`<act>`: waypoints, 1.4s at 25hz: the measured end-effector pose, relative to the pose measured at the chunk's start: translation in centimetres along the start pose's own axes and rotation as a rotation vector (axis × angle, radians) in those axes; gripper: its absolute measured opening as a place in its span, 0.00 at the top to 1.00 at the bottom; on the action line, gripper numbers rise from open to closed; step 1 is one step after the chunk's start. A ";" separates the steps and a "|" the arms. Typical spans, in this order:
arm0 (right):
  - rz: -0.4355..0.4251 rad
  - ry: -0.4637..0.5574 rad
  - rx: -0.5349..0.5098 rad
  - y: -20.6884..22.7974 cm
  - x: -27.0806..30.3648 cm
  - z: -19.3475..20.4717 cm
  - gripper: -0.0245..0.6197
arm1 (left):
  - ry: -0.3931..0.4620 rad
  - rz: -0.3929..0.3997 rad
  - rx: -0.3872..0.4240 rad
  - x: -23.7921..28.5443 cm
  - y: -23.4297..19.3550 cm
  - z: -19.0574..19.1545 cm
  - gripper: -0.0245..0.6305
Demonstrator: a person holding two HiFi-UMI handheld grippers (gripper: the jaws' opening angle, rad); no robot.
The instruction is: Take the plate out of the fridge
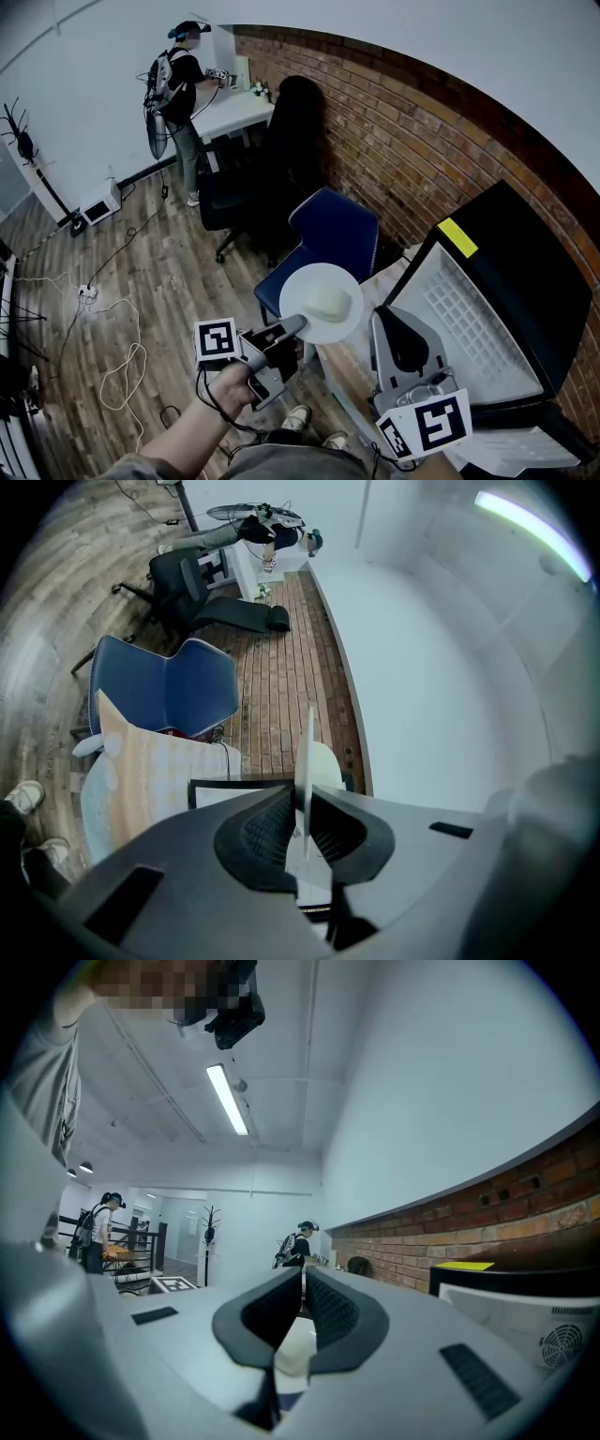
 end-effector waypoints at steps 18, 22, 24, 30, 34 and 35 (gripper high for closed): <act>-0.116 -0.069 0.010 -3.7 2.3 3.6 0.91 | 0.064 -0.012 -0.043 -3.0 -3.2 -2.7 0.90; -0.104 -0.074 0.010 -3.4 2.2 3.4 0.91 | 0.057 -0.010 -0.034 -2.8 -2.9 -2.6 0.90; -0.101 -0.074 0.007 -3.3 2.1 3.3 0.91 | 0.051 -0.011 -0.031 -2.8 -2.9 -2.5 0.90; -0.088 -0.073 0.002 -3.0 1.7 3.2 0.91 | 0.041 -0.012 -0.026 -2.5 -2.8 -2.3 0.90; -0.081 -0.074 0.002 -2.9 1.5 3.1 0.91 | 0.039 -0.012 -0.026 -2.5 -2.8 -2.2 0.90; -0.081 -0.074 0.002 -2.9 1.5 3.1 0.91 | 0.039 -0.011 -0.027 -2.5 -2.7 -2.2 0.90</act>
Point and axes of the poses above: the fingertips, and each gripper's own axes: x forward along the fingers, y to its right, z out of its underside, the point moved 1 cm from there along -x, backward along the fingers, and after that the axes turned 14 degrees about -x, right-handed, at the moved point
